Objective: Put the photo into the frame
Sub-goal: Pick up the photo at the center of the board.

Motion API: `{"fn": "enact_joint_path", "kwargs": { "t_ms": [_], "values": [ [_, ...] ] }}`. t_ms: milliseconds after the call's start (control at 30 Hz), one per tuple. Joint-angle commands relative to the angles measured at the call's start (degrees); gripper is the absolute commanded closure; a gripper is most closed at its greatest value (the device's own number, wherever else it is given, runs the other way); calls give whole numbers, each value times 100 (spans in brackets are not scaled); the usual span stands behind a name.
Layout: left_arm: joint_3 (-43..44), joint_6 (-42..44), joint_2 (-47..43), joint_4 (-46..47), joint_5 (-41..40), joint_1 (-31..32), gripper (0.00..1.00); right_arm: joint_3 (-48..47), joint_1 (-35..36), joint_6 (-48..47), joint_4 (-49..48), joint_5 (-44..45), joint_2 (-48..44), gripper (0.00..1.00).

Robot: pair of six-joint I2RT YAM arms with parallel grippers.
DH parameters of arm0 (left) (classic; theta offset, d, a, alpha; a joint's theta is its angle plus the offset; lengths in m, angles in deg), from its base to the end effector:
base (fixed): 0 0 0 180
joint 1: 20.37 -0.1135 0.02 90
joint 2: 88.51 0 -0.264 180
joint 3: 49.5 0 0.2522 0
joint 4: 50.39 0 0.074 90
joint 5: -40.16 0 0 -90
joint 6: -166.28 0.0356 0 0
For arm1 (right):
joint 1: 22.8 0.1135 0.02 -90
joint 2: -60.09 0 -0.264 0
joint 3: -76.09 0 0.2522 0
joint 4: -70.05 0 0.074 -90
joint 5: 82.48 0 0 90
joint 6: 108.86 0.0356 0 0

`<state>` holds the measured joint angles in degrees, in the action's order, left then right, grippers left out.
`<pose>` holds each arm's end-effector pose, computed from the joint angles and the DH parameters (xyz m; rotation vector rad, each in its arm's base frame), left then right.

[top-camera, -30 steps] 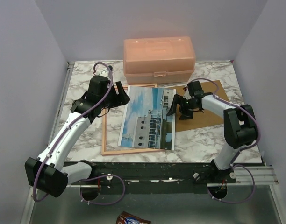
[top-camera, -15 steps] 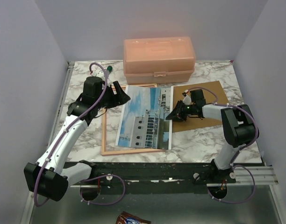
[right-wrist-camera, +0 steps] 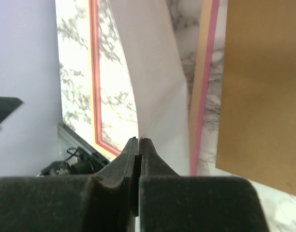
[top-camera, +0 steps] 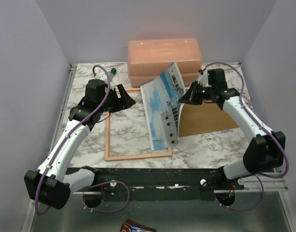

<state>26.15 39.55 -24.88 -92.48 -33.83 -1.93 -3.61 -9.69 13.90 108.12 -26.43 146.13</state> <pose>0.2275 -0.0862 0.3483 -0.1726 2.1885 -0.8569 0.3134 0.0934 0.2766 0.1069 2.4352 1.0756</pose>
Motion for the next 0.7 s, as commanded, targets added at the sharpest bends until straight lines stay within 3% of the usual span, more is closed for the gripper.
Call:
{"fn": "enact_joint_path", "kwargs": {
  "t_ms": [0, 233, 667],
  "values": [
    [60, -56, -93, 147, 214, -33, 27, -1353, -5, -623, 2008, 1605, -654, 99],
    [43, -156, -71, 223, 315, -11, 27, -3173, 1, -884, 3743, 2979, -669, 100],
    [91, -142, 100, 224, 420, 46, 27, -3828, 256, -1086, 4399, 3368, -122, 99]
  ]
}}
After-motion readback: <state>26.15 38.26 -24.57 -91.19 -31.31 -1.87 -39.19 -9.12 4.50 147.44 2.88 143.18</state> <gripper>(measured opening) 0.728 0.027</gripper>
